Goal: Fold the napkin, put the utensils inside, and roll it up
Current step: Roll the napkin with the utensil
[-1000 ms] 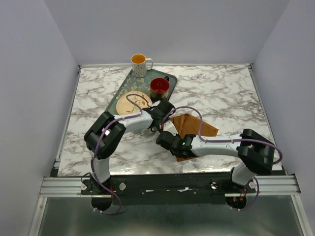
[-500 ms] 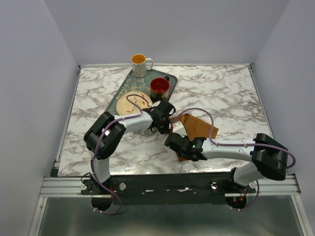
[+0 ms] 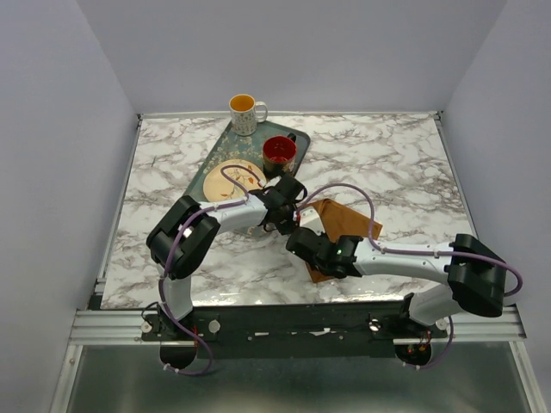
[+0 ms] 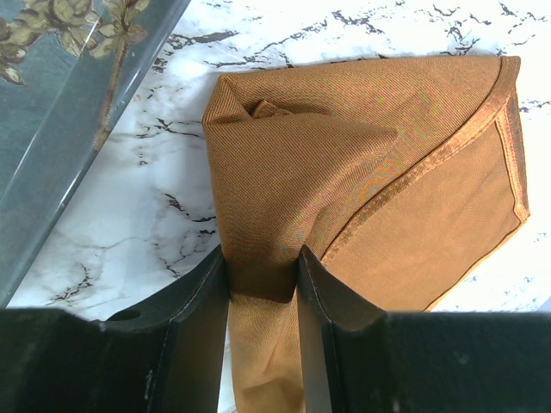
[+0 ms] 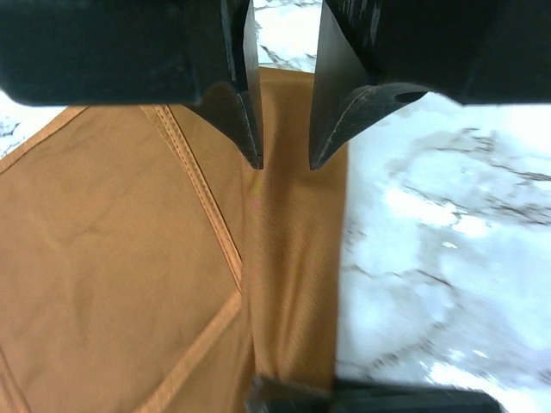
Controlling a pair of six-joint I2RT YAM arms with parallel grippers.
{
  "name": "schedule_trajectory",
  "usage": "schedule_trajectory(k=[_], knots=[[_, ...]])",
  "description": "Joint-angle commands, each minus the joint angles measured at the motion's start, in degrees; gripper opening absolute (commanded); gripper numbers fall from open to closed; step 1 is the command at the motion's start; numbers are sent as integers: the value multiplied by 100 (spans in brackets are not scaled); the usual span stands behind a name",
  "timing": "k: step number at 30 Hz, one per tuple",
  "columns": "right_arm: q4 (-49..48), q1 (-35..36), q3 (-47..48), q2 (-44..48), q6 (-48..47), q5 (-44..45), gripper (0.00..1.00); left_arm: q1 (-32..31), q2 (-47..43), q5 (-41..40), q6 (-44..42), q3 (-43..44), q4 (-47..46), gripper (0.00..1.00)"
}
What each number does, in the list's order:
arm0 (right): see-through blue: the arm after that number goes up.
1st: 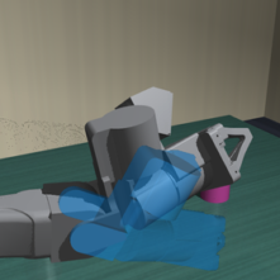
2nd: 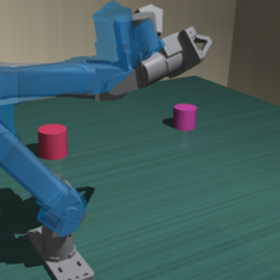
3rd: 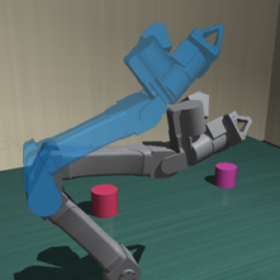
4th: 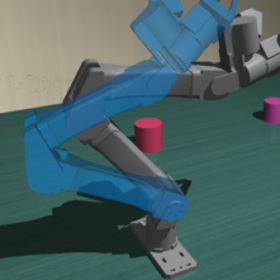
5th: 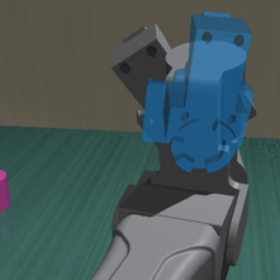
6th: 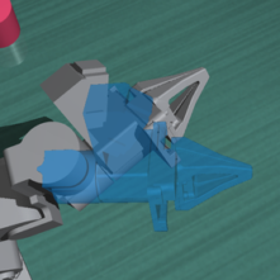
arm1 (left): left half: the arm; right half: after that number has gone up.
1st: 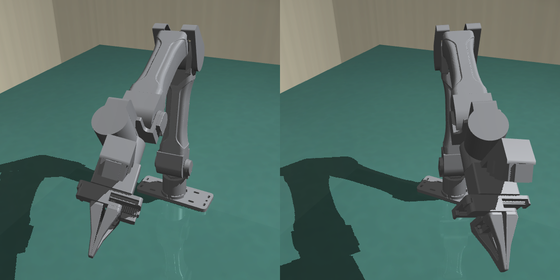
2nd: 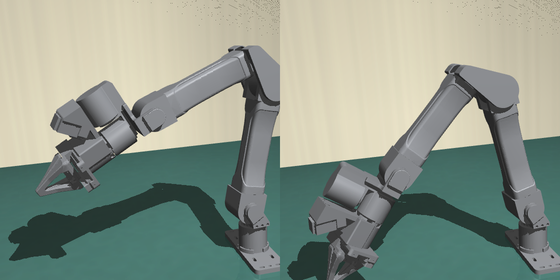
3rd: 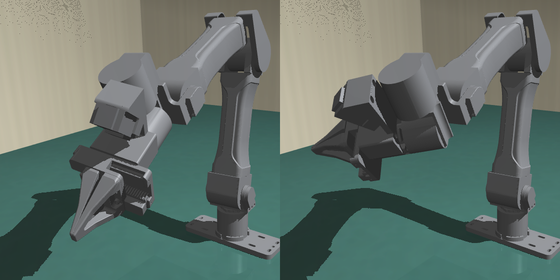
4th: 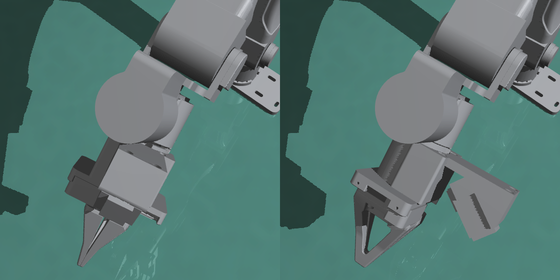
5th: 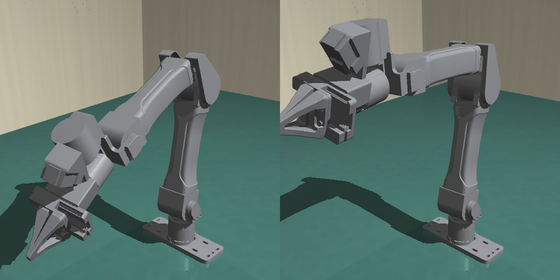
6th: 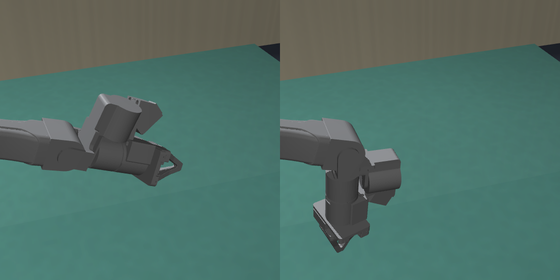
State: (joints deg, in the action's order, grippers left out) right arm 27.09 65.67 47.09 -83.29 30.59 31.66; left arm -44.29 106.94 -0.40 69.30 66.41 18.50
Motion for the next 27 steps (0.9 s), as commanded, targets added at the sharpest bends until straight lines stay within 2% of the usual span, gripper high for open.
schedule_trajectory(k=[1,4,5,7,12,19,27], knots=[[139,86,327,49,-193,25,36,-44,143,-127,-57,-137,400,0],[-98,104,327,6,-255,-124,37,-44,170,-109,-57,-137,391,0],[-403,104,257,-108,-307,-308,41,-44,187,-92,-57,-111,382,0],[-511,86,257,-214,-317,-301,43,-44,187,-74,-39,-111,382,0],[-758,-45,108,-478,-300,-415,45,-36,187,-47,-30,-102,382,0],[-767,-125,11,-689,-264,-389,45,0,196,-21,-57,-111,365,0],[-670,-125,-59,-996,-53,-503,52,43,196,32,-57,-111,373,0]])
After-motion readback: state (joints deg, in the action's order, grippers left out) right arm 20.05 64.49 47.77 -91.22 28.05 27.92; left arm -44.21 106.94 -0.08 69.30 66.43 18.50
